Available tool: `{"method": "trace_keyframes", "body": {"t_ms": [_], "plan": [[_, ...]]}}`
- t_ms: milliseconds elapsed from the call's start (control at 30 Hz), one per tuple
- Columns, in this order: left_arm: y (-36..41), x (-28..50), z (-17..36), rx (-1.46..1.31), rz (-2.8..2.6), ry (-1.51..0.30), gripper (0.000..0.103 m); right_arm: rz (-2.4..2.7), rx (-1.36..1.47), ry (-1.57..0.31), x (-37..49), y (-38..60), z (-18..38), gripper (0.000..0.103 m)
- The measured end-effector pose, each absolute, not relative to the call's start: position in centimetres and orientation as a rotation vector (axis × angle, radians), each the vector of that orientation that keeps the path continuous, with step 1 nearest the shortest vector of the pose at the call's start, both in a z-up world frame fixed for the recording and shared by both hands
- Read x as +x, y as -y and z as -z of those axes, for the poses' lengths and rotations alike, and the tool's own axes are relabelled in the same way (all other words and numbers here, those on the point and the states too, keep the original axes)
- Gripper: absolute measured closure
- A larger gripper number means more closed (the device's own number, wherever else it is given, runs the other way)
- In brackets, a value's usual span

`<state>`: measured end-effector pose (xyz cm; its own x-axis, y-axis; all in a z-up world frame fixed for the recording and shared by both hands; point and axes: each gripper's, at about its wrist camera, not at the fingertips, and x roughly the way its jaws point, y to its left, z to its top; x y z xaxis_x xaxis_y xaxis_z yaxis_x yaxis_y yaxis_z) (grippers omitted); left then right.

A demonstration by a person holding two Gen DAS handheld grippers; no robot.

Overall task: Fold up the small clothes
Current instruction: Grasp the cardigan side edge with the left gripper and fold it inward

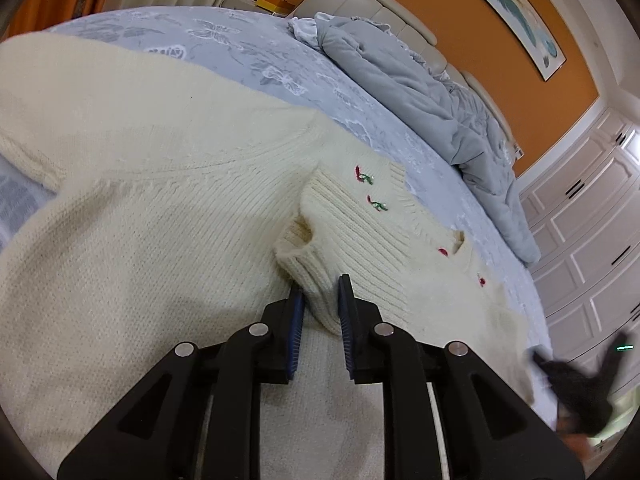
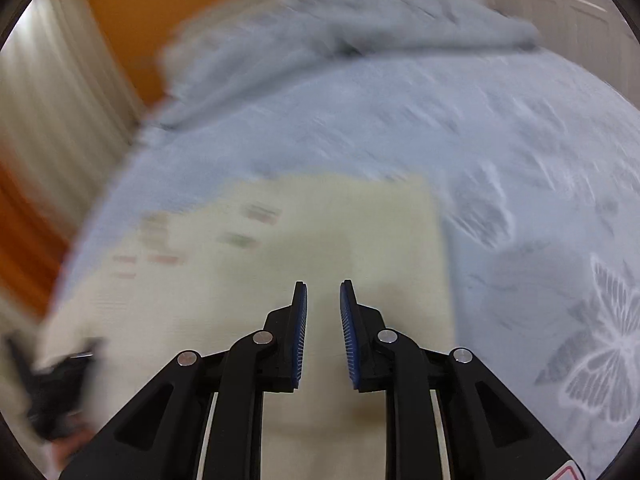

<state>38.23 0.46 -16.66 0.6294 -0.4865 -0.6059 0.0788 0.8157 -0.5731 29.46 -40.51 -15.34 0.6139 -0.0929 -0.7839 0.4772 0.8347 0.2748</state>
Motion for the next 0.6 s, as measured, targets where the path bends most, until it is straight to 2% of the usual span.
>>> {"method": "trace_keyframes", "body": {"t_ms": [33,100,133,167,233,333,433,467,500,533,567,600], "plan": [[-0.5,38.3,16.7,-0.538,0.344,-0.833,0.085,0.352,0.58,-0.782,28.5,41.7,15.2,0.1],[-0.6,38.3,16.7,-0.539,0.347,-0.83,0.085,0.415,0.648,-0.766,28.0,42.3,14.4,0.103],[-0.7,38.3,16.8,-0.545,0.352,-0.827,0.085,0.398,0.672,-0.732,27.7,42.1,13.9,0.094],[-0.8,38.2,16.9,-0.553,0.357,-0.824,0.085,0.381,0.651,-0.697,27.2,41.6,13.5,0.092],[-1.0,38.2,17.1,-0.568,0.367,-0.821,0.085,0.418,0.531,-0.757,27.2,40.9,14.7,0.083],[-1.0,38.3,17.1,-0.568,0.366,-0.824,0.085,0.416,0.538,-0.793,26.4,41.2,14.0,0.083],[-1.1,38.4,16.7,-0.576,0.362,-0.853,0.085,0.37,0.61,-0.789,23.0,39.9,11.1,0.075],[-1.3,38.4,16.4,-0.575,0.363,-0.877,0.085,0.365,0.577,-0.796,21.3,38.9,10.0,0.066],[-1.7,37.7,15.6,-0.569,0.37,-0.914,0.079,0.382,0.532,-0.817,19.6,37.9,9.3,0.061],[-2.2,37.0,15.1,-0.567,0.371,-0.937,0.062,0.394,0.49,-0.844,18.0,37.0,8.8,0.048],[-3.4,35.5,14.1,-0.564,0.364,-0.964,0.051,0.385,0.443,-0.888,15.6,36.0,8.8,0.043],[-4.6,34.1,13.4,-0.561,0.343,-0.981,0.024,0.376,0.421,-0.922,13.7,35.4,9.2,0.043]]}}
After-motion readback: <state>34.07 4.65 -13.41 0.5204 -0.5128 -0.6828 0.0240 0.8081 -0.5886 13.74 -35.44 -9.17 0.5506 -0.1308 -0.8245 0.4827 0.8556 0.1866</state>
